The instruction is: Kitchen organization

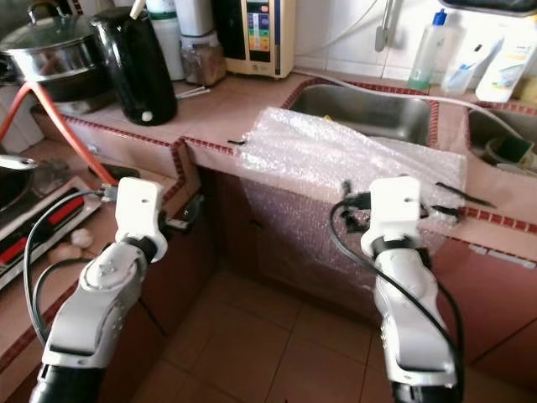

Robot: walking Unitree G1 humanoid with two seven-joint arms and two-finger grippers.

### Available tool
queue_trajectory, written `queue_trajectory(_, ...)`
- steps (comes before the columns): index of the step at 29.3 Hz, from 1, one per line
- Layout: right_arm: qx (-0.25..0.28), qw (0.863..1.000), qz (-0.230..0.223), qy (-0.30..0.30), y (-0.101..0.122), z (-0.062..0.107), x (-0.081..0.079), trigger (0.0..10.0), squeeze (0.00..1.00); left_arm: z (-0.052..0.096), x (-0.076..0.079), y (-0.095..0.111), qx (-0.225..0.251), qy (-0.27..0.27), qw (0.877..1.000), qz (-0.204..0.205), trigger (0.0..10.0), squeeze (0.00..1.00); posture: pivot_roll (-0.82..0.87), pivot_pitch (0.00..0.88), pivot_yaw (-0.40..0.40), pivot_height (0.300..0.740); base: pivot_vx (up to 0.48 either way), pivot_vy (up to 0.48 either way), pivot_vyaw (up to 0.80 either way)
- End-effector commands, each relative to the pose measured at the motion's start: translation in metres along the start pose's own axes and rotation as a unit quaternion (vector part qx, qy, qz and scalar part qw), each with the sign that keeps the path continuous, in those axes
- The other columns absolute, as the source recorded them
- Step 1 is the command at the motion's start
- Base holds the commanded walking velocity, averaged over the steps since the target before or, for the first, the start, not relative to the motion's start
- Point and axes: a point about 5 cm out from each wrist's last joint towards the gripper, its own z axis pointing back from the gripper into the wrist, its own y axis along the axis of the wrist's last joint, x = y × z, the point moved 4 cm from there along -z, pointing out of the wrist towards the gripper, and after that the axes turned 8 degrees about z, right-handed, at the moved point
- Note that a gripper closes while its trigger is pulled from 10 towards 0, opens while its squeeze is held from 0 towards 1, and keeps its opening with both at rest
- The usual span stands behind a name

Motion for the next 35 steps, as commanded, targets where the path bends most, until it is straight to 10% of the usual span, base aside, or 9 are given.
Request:
queue_trajectory(1, -0.002, 1.0, 0.0, -0.004, 0.0, 0.0, 0.004, 10.0, 0.0, -0.002, 0.006, 0.003, 0.007, -0.012, 1.0, 0.005, 10.0, 0.0, 0.01, 0.0, 0.054, 0.74, 0.0, 0.0, 0.0)
queue_trajectory(18, -0.015, 1.0, -0.002, 0.001, -0.006, -0.001, 0.001, 10.0, 0.0, -0.017, -0.007, 0.001, -0.001, 0.012, 0.999, 0.047, 10.0, 0.0, -0.01, 0.0, 0.052, 0.74, 0.0, 0.0, -0.55)
queue_trajectory(35, -0.118, 0.993, -0.017, 0.026, -0.084, 0.012, -0.02, 10.0, 0.0, 0.011, -0.031, -0.113, -0.148, 0.007, 0.989, 0.003, 10.0, 0.0, -0.01, 0.0, 0.046, 0.74, 0.0, 0.0, -0.77)
